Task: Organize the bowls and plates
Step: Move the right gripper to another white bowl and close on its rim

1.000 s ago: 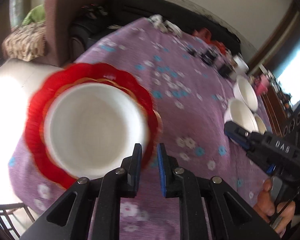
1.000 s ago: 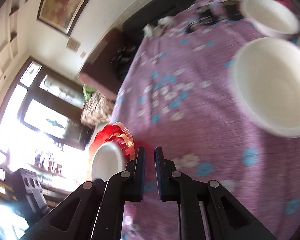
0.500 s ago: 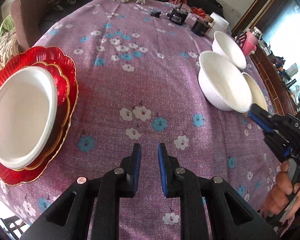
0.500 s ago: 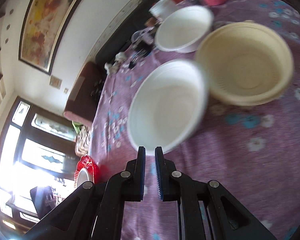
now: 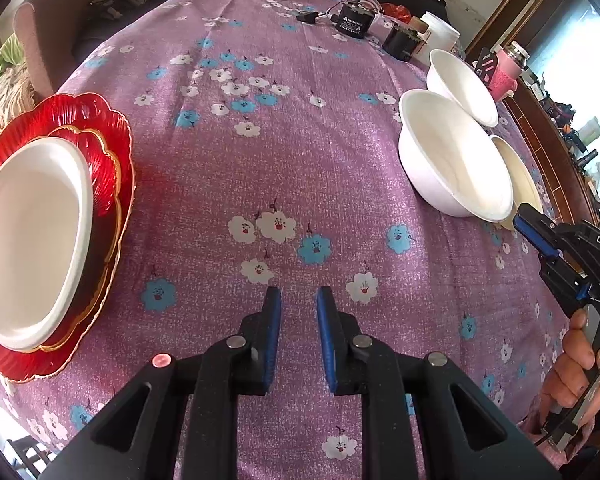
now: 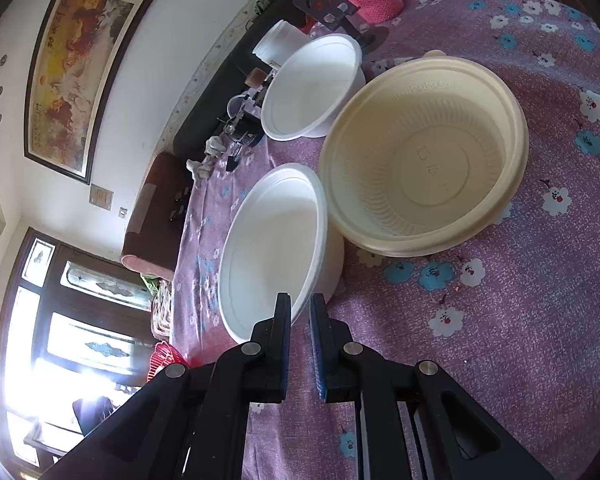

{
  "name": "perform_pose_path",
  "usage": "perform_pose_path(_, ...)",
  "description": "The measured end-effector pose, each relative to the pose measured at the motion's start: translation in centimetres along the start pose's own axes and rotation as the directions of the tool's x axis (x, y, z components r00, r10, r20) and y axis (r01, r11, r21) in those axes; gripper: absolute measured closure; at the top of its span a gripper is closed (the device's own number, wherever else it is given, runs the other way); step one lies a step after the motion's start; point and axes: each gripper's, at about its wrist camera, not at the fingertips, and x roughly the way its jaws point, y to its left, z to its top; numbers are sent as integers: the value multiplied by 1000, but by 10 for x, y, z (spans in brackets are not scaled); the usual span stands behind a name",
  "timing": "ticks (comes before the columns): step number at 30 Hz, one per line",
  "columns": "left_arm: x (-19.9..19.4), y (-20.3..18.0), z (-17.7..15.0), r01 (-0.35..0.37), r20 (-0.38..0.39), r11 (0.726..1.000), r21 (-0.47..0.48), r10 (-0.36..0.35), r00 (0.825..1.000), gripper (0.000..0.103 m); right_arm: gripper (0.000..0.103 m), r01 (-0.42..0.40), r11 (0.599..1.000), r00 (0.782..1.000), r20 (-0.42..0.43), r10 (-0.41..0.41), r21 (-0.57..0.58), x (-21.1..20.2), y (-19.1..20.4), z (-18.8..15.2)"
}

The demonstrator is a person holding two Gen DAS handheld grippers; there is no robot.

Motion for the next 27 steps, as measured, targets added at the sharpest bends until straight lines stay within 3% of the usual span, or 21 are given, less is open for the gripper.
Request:
perform_pose_path(3, 1, -1, 2, 3, -4, 1000, 4, -3, 1000, 85, 88, 3, 1000, 1000, 0, -3, 6, 2, 0, 1)
perform_pose_path(5, 3, -4, 4, 2, -3, 1000, 7, -2, 1000, 85, 75, 4, 1000, 1000, 6, -4, 20, 1, -3, 4)
perform_pose_path(7, 5, -5, 4, 1, -10, 1000, 11, -1, 1000, 84, 71, 4, 1000, 1000, 11, -4, 27, 0, -6, 6)
perform_pose_path(18, 11, -11, 19, 1, -16, 1000, 16, 0, 1000, 84, 71, 11, 998, 1000, -2, -11, 55, 10, -7, 10)
perform_pose_path(25, 11, -14, 25, -4, -1, 1000, 19, 4, 1000, 77, 72, 6, 998, 1000, 14, -7, 65, 19, -6, 12)
perform_pose_path(27, 12, -13, 26, -1, -8, 1000, 13, 2, 1000, 77, 87, 15, 999, 1000, 24, -16, 44, 20, -3, 11)
